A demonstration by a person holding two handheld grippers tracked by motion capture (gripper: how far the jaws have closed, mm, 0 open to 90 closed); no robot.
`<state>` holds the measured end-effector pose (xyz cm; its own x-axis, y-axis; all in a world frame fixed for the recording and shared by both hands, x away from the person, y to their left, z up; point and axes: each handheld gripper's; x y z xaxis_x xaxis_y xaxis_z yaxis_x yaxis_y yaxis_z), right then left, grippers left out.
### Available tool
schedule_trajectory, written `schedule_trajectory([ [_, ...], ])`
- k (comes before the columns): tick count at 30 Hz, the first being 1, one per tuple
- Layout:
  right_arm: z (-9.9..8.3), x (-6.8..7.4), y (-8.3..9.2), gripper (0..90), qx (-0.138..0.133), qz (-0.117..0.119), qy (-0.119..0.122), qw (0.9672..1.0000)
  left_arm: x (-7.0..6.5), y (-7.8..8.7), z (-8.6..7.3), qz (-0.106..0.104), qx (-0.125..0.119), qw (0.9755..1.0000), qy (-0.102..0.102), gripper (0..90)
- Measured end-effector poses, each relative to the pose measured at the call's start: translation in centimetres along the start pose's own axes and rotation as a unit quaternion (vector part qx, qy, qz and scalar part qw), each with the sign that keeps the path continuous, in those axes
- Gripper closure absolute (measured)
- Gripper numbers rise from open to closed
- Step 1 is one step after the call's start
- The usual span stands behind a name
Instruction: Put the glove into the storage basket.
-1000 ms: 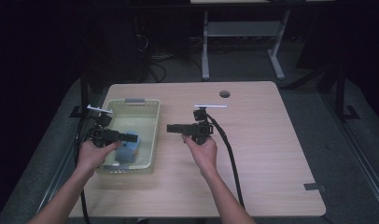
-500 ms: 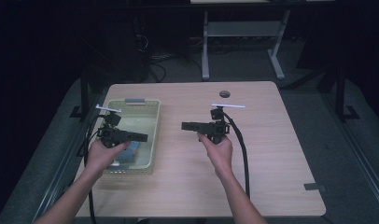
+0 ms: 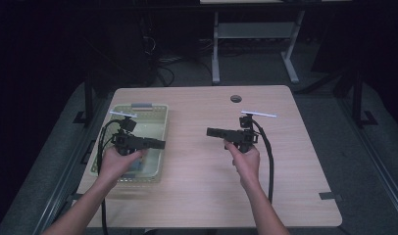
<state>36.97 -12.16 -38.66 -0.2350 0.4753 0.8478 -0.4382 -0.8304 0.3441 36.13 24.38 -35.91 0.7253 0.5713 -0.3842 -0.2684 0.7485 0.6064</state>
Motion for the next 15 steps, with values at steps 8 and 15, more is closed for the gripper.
schedule_trajectory([
  [8,0.3,-0.6,2.2,39.2,-0.012,-0.007,-0.002,0.9999,-1.1,-1.0,0.5,-0.009,0.0,0.9999,-0.014,34.0],
  [15,0.4,-1.3,3.6,36.6,-0.022,-0.011,-0.003,0.9997,-1.9,-1.9,0.9,-0.009,0.004,0.9997,-0.022,32.7],
])
Point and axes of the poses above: each handheld gripper's, and its own axes: y roughly backward along the jaws, z roughly out of its top, x roughly to its left, and after that the axes turned 14 degrees about -y, right-handed
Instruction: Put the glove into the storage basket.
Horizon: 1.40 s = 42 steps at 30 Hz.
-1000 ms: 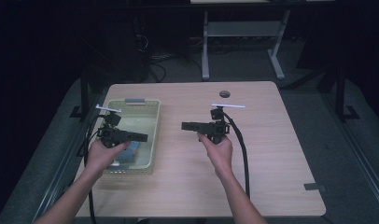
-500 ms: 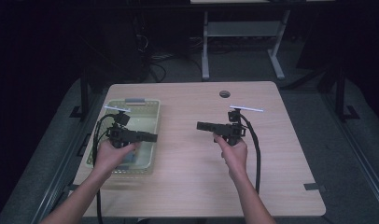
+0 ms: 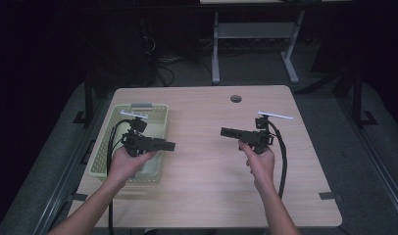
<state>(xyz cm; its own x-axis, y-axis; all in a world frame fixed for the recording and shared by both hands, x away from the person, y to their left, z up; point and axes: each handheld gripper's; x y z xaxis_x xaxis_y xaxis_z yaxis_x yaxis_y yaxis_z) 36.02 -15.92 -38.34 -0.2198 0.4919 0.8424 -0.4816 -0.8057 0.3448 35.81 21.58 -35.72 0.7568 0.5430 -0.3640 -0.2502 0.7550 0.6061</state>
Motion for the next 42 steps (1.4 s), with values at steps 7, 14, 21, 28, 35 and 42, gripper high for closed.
schedule_trajectory([
  [7,0.0,-0.7,1.1,34.9,-0.004,-0.008,-0.001,1.0,-1.0,-0.9,0.6,-0.006,-0.004,0.9999,-0.009,31.2],
  [14,0.1,-0.9,2.0,34.5,-0.009,-0.01,-0.001,0.9999,-1.7,-1.8,0.9,-0.012,-0.004,0.9997,-0.02,29.9],
  [21,0.1,-1.7,3.6,34.2,-0.017,-0.015,-0.007,0.9997,-2.5,-2.8,1.3,-0.025,-0.006,0.9995,-0.02,28.9],
  [28,0.1,-2.9,5.0,33.6,-0.023,-0.021,-0.014,0.9994,-3.4,-3.9,1.8,-0.039,-0.012,0.9988,-0.028,28.9],
  [35,0.1,-3.9,6.7,33.1,-0.029,-0.031,-0.02,0.9989,-4.3,-5.1,2.1,-0.048,-0.008,0.9981,-0.039,28.3],
  [42,-0.3,-5.4,8.2,32.6,-0.032,-0.04,-0.027,0.9983,-5.0,-6.2,2.1,-0.057,-0.008,0.9975,-0.041,26.3],
])
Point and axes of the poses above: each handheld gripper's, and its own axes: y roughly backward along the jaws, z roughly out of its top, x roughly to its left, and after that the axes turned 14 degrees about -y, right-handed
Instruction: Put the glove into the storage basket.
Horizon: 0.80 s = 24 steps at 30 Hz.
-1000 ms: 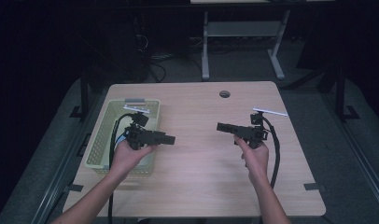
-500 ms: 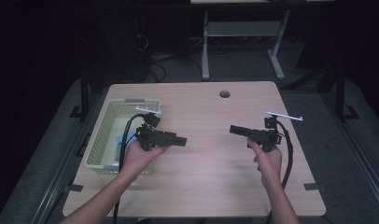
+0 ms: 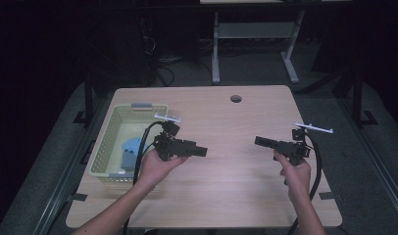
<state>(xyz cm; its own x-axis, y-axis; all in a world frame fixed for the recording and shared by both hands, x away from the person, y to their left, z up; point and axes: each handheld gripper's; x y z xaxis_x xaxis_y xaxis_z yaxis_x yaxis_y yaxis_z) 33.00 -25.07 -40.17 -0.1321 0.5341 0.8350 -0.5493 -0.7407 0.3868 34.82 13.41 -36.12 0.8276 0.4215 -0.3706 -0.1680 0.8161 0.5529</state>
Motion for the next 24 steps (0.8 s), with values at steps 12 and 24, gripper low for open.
schedule_trajectory([
  [12,-0.3,-1.3,2.0,32.4,-0.011,-0.009,-0.007,0.9999,-0.9,-2.0,-0.2,-0.017,0.001,0.9998,-0.012,25.5],
  [24,-0.9,-3.4,3.6,30.8,-0.017,-0.018,-0.023,0.9994,-2.2,-3.7,-0.8,-0.03,0.011,0.999,-0.032,25.0],
])
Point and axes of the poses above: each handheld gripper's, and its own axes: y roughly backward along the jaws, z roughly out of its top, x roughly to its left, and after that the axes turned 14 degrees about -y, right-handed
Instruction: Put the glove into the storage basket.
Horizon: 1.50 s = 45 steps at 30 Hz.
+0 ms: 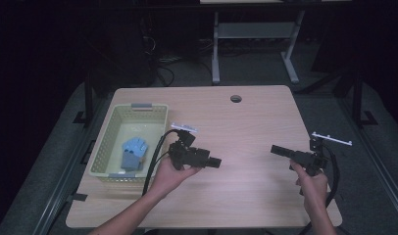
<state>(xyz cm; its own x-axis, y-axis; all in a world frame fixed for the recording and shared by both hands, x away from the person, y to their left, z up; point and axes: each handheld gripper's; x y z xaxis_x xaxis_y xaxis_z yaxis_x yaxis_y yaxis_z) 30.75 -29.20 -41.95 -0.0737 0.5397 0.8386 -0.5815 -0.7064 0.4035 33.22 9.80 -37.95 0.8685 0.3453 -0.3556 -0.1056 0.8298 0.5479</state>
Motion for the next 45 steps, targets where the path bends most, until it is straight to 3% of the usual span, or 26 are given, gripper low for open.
schedule_trajectory([
  [6,-0.2,-0.6,0.3,30.7,0.002,-0.001,-0.002,1.0,-0.5,-0.8,-0.4,-0.006,-0.002,1.0,-0.007,24.7],
  [15,-0.9,-1.5,0.5,30.6,0.004,-0.001,-0.006,1.0,-1.4,-2.0,-1.4,-0.002,0.0,0.9995,-0.032,24.5],
  [20,-1.4,-2.1,0.8,30.4,0.006,-0.006,-0.006,0.9999,-1.7,-2.3,-2.1,-0.007,-0.005,0.9994,-0.033,24.5],
  [25,-2.0,-2.7,1.1,30.1,0.004,-0.005,-0.006,1.0,-2.1,-2.5,-3.1,-0.006,-0.001,0.9986,-0.052,23.7],
  [45,-4.1,-3.6,1.5,28.5,0.01,0.002,-0.001,0.9999,-2.3,-2.8,-6.6,-0.005,-0.014,0.9984,-0.055,21.7],
])
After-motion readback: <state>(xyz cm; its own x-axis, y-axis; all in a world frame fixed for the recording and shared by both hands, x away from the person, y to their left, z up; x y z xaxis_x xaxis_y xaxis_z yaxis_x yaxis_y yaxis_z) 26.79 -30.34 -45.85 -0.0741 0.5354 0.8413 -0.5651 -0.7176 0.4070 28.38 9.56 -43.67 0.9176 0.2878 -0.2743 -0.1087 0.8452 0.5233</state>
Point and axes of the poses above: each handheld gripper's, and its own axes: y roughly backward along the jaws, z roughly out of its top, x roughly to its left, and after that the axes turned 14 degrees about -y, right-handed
